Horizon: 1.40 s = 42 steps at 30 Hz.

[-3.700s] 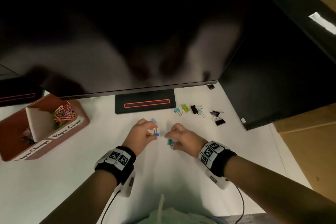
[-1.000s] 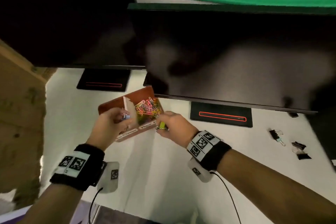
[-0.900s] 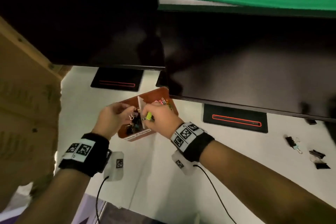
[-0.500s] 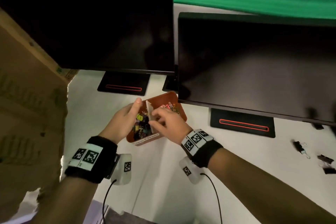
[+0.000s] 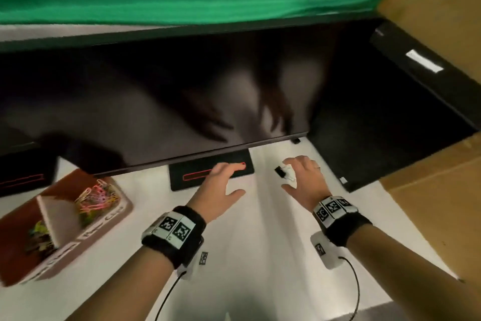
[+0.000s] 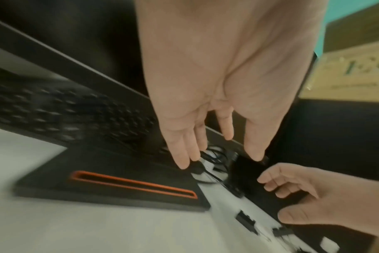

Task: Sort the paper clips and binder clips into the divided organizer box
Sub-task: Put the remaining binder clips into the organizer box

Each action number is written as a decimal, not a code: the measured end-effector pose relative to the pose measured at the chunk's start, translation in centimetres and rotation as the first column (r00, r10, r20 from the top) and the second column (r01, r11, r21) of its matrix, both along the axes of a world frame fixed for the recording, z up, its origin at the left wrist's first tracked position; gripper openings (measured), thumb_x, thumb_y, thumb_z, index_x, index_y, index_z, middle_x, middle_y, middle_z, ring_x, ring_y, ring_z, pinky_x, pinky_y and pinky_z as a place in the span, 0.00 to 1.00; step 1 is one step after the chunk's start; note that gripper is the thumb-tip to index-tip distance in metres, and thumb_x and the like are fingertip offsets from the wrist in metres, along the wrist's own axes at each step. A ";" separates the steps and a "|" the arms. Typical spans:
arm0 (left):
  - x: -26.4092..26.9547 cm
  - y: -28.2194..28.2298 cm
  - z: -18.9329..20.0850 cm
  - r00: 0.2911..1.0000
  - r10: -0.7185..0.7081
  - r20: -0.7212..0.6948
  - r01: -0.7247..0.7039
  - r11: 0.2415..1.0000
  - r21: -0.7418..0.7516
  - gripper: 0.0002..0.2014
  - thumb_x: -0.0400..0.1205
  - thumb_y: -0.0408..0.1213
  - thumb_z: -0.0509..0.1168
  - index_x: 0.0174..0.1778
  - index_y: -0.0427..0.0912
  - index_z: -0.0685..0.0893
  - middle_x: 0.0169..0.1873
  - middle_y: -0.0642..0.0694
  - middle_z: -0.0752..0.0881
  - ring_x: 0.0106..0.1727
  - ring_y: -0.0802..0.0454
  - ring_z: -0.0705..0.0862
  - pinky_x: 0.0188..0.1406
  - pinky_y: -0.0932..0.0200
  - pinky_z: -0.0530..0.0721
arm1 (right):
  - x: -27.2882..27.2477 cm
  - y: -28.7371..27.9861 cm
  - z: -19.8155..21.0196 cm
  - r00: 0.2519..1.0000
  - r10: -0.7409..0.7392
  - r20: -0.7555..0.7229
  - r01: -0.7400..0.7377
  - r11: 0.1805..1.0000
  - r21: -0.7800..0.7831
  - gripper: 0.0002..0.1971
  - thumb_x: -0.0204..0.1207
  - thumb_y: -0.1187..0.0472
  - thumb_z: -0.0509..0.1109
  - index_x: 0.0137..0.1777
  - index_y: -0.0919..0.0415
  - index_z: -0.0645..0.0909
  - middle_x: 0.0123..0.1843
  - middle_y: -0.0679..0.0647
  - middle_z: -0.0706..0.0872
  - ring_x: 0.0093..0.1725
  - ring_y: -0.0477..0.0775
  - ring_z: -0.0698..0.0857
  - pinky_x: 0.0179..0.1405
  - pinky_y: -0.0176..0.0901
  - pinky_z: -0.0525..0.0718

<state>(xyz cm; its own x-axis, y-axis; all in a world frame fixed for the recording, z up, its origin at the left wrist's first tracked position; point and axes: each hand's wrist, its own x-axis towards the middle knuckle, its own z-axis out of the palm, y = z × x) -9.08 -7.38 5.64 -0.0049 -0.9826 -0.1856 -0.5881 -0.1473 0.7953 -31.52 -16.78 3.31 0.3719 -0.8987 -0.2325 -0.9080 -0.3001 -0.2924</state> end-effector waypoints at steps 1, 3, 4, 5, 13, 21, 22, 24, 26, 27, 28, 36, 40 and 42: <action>-1.8 -1.5 -0.5 0.998 -0.058 0.028 0.058 0.998 -0.006 0.25 0.77 0.37 0.69 0.70 0.54 0.73 0.66 0.52 0.70 0.67 0.56 0.74 0.70 0.63 0.69 | -1.7 -0.7 -0.1 0.998 -0.025 -0.052 0.027 0.999 0.037 0.32 0.71 0.51 0.73 0.74 0.47 0.65 0.73 0.56 0.68 0.71 0.62 0.69 0.73 0.53 0.70; -5.2 -4.2 -1.7 0.985 -0.154 0.079 0.154 0.988 0.013 0.25 0.77 0.37 0.68 0.70 0.56 0.74 0.71 0.49 0.67 0.71 0.52 0.70 0.75 0.58 0.66 | -4.3 -1.8 -0.5 0.993 -0.031 -0.117 0.045 0.991 0.123 0.36 0.71 0.53 0.73 0.77 0.44 0.60 0.79 0.57 0.61 0.75 0.65 0.64 0.75 0.57 0.68; -6.6 -5.4 -2.4 0.974 -0.198 0.112 0.195 0.980 0.036 0.25 0.77 0.37 0.68 0.70 0.58 0.74 0.74 0.48 0.64 0.74 0.49 0.67 0.76 0.57 0.64 | -5.1 -2.3 -0.9 0.991 -0.025 -0.130 0.046 0.985 0.165 0.38 0.72 0.55 0.72 0.78 0.41 0.57 0.81 0.57 0.58 0.77 0.67 0.62 0.76 0.59 0.67; -7.8 -6.5 -3.1 0.960 -0.235 0.155 0.229 0.972 0.053 0.25 0.77 0.37 0.67 0.69 0.59 0.74 0.76 0.47 0.61 0.76 0.47 0.64 0.77 0.55 0.62 | -5.8 -2.7 -1.3 0.991 -0.017 -0.135 0.045 0.978 0.203 0.38 0.72 0.57 0.72 0.78 0.39 0.56 0.82 0.56 0.55 0.78 0.68 0.61 0.77 0.59 0.66; -12.1 -10.8 -7.7 0.845 -0.365 0.390 0.318 0.930 0.182 0.27 0.78 0.35 0.64 0.71 0.63 0.71 0.78 0.50 0.59 0.75 0.44 0.61 0.75 0.50 0.67 | -7.4 -4.2 -4.7 0.999 0.041 -0.004 -0.038 0.958 0.284 0.33 0.73 0.70 0.65 0.74 0.39 0.68 0.71 0.55 0.67 0.67 0.59 0.74 0.69 0.46 0.76; -11.1 -9.5 -9.3 0.942 -0.179 0.283 0.165 0.984 0.074 0.08 0.76 0.35 0.69 0.51 0.46 0.86 0.61 0.50 0.75 0.59 0.49 0.76 0.64 0.56 0.76 | -6.7 -4.5 -5.1 0.993 0.090 0.072 -0.106 0.959 0.264 0.19 0.73 0.60 0.69 0.64 0.50 0.77 0.60 0.53 0.76 0.57 0.59 0.78 0.59 0.45 0.79; -10.7 -9.3 -9.4 0.947 -0.166 0.275 0.151 0.986 0.074 0.08 0.75 0.35 0.70 0.49 0.45 0.86 0.59 0.50 0.75 0.57 0.49 0.78 0.64 0.57 0.76 | -6.4 -4.5 -5.0 0.992 0.107 0.073 -0.122 0.956 0.267 0.19 0.72 0.59 0.70 0.64 0.50 0.77 0.60 0.53 0.77 0.56 0.59 0.79 0.58 0.45 0.79; -10.0 -8.7 -9.2 0.950 -0.152 0.273 0.131 0.987 0.094 0.07 0.75 0.35 0.70 0.48 0.43 0.86 0.59 0.49 0.74 0.55 0.51 0.80 0.63 0.61 0.76 | -5.7 -4.3 -5.0 0.987 0.138 0.075 -0.154 0.952 0.264 0.18 0.72 0.57 0.70 0.62 0.50 0.76 0.58 0.53 0.78 0.55 0.60 0.80 0.56 0.44 0.79; -9.1 -7.8 -9.0 0.958 -0.119 0.260 0.094 0.990 0.108 0.07 0.75 0.35 0.70 0.47 0.42 0.85 0.58 0.50 0.73 0.51 0.53 0.80 0.61 0.64 0.76 | -5.1 -3.7 -4.8 0.982 0.160 0.098 -0.181 0.948 0.261 0.16 0.72 0.56 0.69 0.60 0.50 0.76 0.57 0.52 0.78 0.55 0.60 0.80 0.56 0.45 0.80; -8.6 -7.2 -8.9 0.966 -0.092 0.243 0.067 0.992 0.110 0.06 0.75 0.35 0.70 0.47 0.42 0.85 0.56 0.50 0.73 0.50 0.54 0.80 0.60 0.64 0.77 | -4.7 -3.3 -4.8 0.978 0.171 0.119 -0.197 0.945 0.261 0.16 0.71 0.57 0.69 0.59 0.51 0.76 0.56 0.52 0.78 0.55 0.60 0.80 0.56 0.46 0.81; -8.0 -6.4 -8.7 0.973 -0.064 0.222 0.040 0.993 0.109 0.06 0.74 0.35 0.70 0.46 0.42 0.85 0.55 0.51 0.73 0.49 0.54 0.80 0.59 0.65 0.78 | -4.4 -2.8 -4.7 0.973 0.182 0.144 -0.215 0.941 0.263 0.16 0.71 0.57 0.70 0.59 0.51 0.77 0.56 0.52 0.79 0.54 0.59 0.80 0.56 0.46 0.81; -1.7 1.9 -4.4 0.975 0.214 0.054 -0.215 0.977 -0.001 0.06 0.73 0.34 0.73 0.43 0.48 0.85 0.51 0.56 0.76 0.51 0.66 0.79 0.50 0.80 0.74 | 0.9 1.4 -3.1 0.897 0.302 0.324 -0.390 0.885 0.253 0.15 0.71 0.58 0.73 0.56 0.52 0.76 0.53 0.51 0.81 0.52 0.54 0.80 0.54 0.44 0.81; 3.9 7.2 -1.0 0.923 0.382 0.038 -0.379 0.923 -0.061 0.09 0.70 0.32 0.75 0.40 0.50 0.86 0.53 0.57 0.77 0.46 0.62 0.81 0.45 0.77 0.76 | 6.6 3.7 -1.3 0.820 0.370 0.436 -0.491 0.847 0.204 0.14 0.70 0.61 0.73 0.54 0.52 0.77 0.49 0.48 0.80 0.45 0.47 0.78 0.48 0.35 0.80; 7.4 10.1 0.6 0.880 0.472 0.049 -0.467 0.880 -0.086 0.09 0.70 0.31 0.76 0.40 0.50 0.86 0.53 0.57 0.79 0.44 0.60 0.83 0.44 0.71 0.80 | 10.5 5.2 0.0 0.775 0.386 0.500 -0.534 0.823 0.193 0.14 0.69 0.62 0.74 0.53 0.53 0.77 0.48 0.48 0.80 0.42 0.45 0.78 0.43 0.28 0.76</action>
<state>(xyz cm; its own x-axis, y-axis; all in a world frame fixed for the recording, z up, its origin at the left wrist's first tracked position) -1.65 2.77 6.27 0.4705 -0.8767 -0.1000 -0.5155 -0.3651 0.7752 -20.98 -11.61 3.33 0.8467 -0.4992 -0.1839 -0.4450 -0.4752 -0.7591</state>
